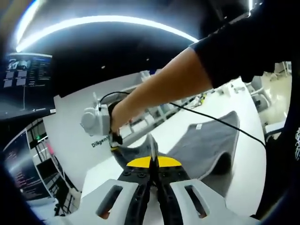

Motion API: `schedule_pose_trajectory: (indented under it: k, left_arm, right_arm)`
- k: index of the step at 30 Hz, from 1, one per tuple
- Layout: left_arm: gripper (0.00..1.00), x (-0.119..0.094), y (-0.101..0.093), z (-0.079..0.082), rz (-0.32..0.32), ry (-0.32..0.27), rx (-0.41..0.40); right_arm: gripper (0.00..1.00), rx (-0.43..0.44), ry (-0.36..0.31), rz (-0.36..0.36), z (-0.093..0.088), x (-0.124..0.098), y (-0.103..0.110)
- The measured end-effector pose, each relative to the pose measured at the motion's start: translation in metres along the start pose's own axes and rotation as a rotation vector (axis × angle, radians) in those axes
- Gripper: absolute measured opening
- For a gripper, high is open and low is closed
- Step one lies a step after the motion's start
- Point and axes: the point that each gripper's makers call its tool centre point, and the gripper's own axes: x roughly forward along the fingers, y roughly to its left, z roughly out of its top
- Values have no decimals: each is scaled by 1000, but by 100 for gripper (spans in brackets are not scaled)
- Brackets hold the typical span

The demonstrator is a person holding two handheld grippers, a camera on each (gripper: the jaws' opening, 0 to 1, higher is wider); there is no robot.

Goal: Open the folded towel by lifting each exposed corner and separating the folded layers until the towel lies flat within the target outline without major curled edges

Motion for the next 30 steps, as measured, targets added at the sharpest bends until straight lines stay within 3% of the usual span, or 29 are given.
schedule_pose_trajectory:
  k: [8, 14, 24, 30]
  left_arm:
    - [2, -14, 25, -16, 53, 40, -16]
    - [2, -26, 42, -25, 91, 54, -31]
    - [2, -46, 64, -43, 148, 108, -39]
    - [2, -60, 64, -54, 127, 152, -34]
  right_arm:
    - [0, 47, -20, 20, 11, 9, 6]
    - [0, 30, -39, 29, 19, 10, 21]
    - [0, 58, -97, 27, 54, 9, 29]
    - [0, 43, -114, 34, 70, 21, 37]
